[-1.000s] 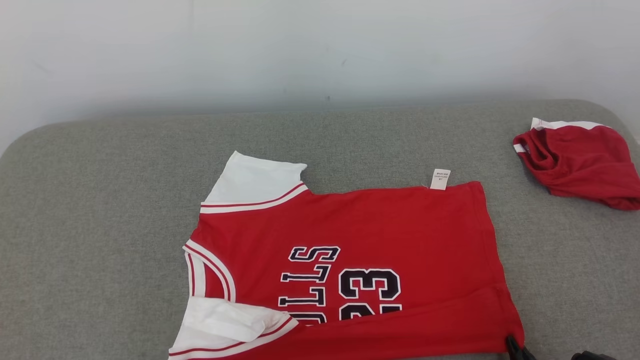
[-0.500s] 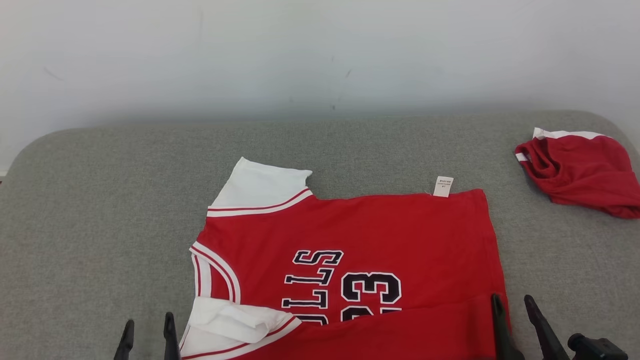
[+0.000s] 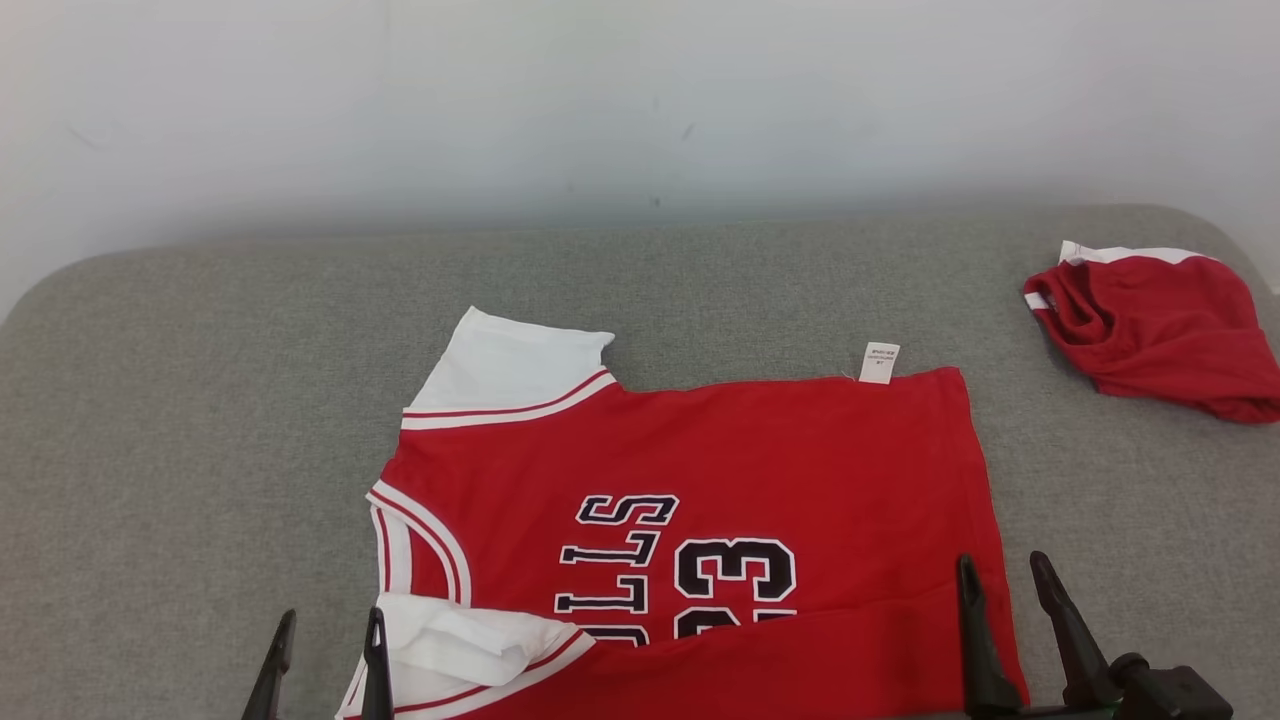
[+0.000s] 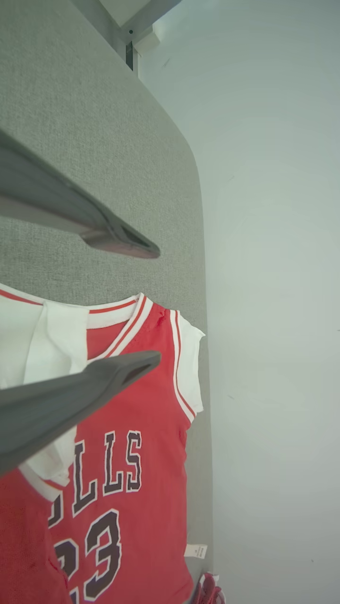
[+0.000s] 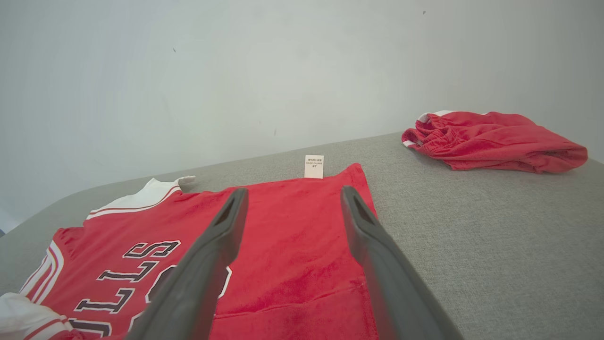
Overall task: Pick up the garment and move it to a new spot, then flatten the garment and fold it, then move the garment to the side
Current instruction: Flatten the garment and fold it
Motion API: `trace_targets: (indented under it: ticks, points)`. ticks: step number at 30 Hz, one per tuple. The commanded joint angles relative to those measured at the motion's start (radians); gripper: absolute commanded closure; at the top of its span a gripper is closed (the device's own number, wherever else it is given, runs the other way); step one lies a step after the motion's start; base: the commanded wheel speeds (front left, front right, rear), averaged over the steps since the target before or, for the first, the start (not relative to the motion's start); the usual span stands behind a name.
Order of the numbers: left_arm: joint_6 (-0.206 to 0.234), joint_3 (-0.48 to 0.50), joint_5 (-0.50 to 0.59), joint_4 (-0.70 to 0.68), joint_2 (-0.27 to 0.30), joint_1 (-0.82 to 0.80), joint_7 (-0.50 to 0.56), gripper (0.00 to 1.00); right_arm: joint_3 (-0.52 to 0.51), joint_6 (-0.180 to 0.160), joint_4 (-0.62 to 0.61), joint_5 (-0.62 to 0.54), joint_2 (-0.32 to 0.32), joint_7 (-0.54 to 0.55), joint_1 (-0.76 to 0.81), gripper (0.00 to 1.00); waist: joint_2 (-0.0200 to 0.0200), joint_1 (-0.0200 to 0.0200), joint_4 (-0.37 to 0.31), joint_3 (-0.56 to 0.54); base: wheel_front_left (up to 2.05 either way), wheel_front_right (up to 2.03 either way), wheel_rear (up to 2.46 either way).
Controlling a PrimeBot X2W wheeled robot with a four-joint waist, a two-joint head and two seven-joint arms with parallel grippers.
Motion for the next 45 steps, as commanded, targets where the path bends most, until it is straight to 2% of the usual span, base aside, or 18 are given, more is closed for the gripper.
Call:
trace_targets:
  ticks: [1, 8, 15, 22, 25, 30, 37, 42, 45]
  points:
    - [-0.001, 0.002, -0.002, 0.011, -0.001, 0.010, -0.003, 0.00, 0.002, -0.003, -0.004, -0.011, 0.007, -0.003, 0.009, 0.00, 0.0000, 0.0000, -0.003, 0.002, 0.00, 0.00, 0.00]
    - [-0.019, 0.021, -0.017, 0.048, -0.004, 0.022, -0.003, 0.00, -0.006, -0.003, 0.008, -0.025, 0.015, -0.003, 0.005, 0.00, 0.0000, 0.0000, -0.010, 0.012, 0.00, 0.00, 0.00]
    - [-0.038, 0.050, -0.025, 0.055, -0.002, -0.040, -0.003, 0.00, -0.006, -0.003, 0.022, -0.026, 0.016, -0.004, -0.040, 0.00, 0.0000, 0.0000, -0.028, 0.035, 0.00, 0.00, 0.00]
    - [-0.082, 0.080, -0.049, 0.117, 0.067, -0.213, -0.003, 0.00, 0.000, -0.003, 0.058, -0.019, -0.019, -0.002, -0.179, 0.00, 0.0000, 0.0000, -0.094, 0.108, 0.00, 0.00, 0.00]
    - [-0.091, 0.067, -0.077, 0.220, 0.133, -0.348, 0.000, 0.00, 0.001, -0.003, 0.106, -0.008, -0.039, -0.002, -0.260, 0.00, 0.0000, 0.0000, -0.129, 0.157, 0.00, 0.00, 0.00]
    - [-0.097, -0.003, -0.176, 0.366, 0.232, -0.577, 0.088, 0.00, 0.039, -0.003, 0.237, 0.004, -0.067, -0.002, -0.424, 0.00, 0.0000, 0.0000, -0.182, 0.234, 0.00, 0.00, 0.00]
    - [-0.097, -0.158, -0.370, 0.437, 0.371, -0.822, 0.259, 0.00, 0.103, -0.003, 0.398, 0.035, -0.089, -0.002, -0.640, 0.00, 0.0000, 0.0000, -0.236, 0.327, 0.00, 0.00, 0.00]
    - [-0.097, -0.246, -0.473, 0.498, 0.419, -0.927, 0.362, 0.00, 0.141, -0.003, 0.458, 0.057, -0.088, -0.002, -0.724, 0.00, 0.0000, 0.0000, -0.255, 0.364, 0.00, 0.00, 0.00]
    - [-0.097, -0.283, -0.492, 0.545, 0.443, -0.970, 0.391, 0.00, 0.163, -0.003, 0.480, 0.064, -0.081, -0.002, -0.756, 0.00, 0.0000, 0.0000, -0.265, 0.381, 0.00, 0.00, 0.00]
